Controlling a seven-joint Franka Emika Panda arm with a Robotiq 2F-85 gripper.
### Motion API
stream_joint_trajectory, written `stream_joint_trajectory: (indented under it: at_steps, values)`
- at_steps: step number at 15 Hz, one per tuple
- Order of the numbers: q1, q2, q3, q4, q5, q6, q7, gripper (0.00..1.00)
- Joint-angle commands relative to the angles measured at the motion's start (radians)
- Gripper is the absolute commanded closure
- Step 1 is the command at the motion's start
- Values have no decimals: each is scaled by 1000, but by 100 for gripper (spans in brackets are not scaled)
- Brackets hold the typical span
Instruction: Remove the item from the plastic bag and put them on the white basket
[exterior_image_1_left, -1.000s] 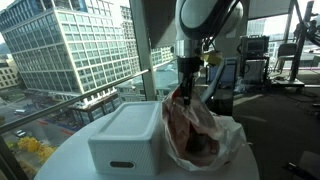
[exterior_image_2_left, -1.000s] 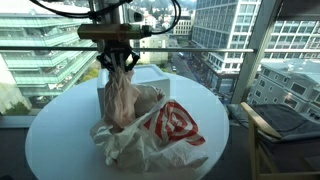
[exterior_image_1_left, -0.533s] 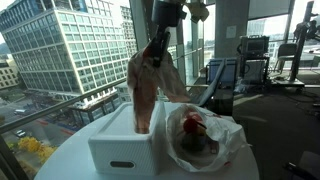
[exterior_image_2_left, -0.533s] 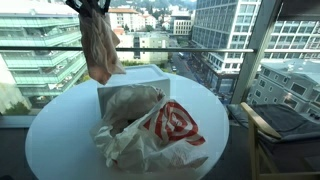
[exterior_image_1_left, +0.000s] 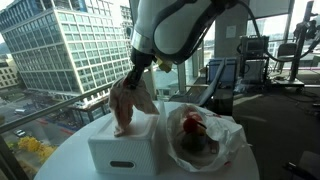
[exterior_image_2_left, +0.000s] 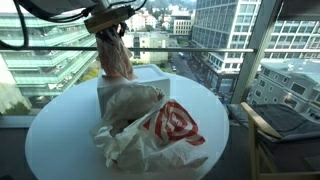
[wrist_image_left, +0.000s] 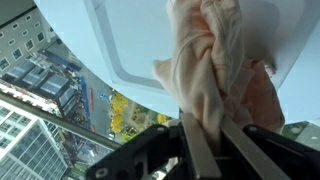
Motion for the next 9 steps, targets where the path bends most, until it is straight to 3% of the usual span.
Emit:
stream_joint_trajectory:
  at_steps: [1, 3, 6, 9]
  values:
    - [4, 152, 7, 76, 44, 94, -59, 62]
    - [-36, 164, 73, 60, 110, 119, -112, 56]
    - [-75, 105, 146, 12, 188, 101, -168, 31]
    - [-105, -15, 150, -71, 193, 101, -188, 9]
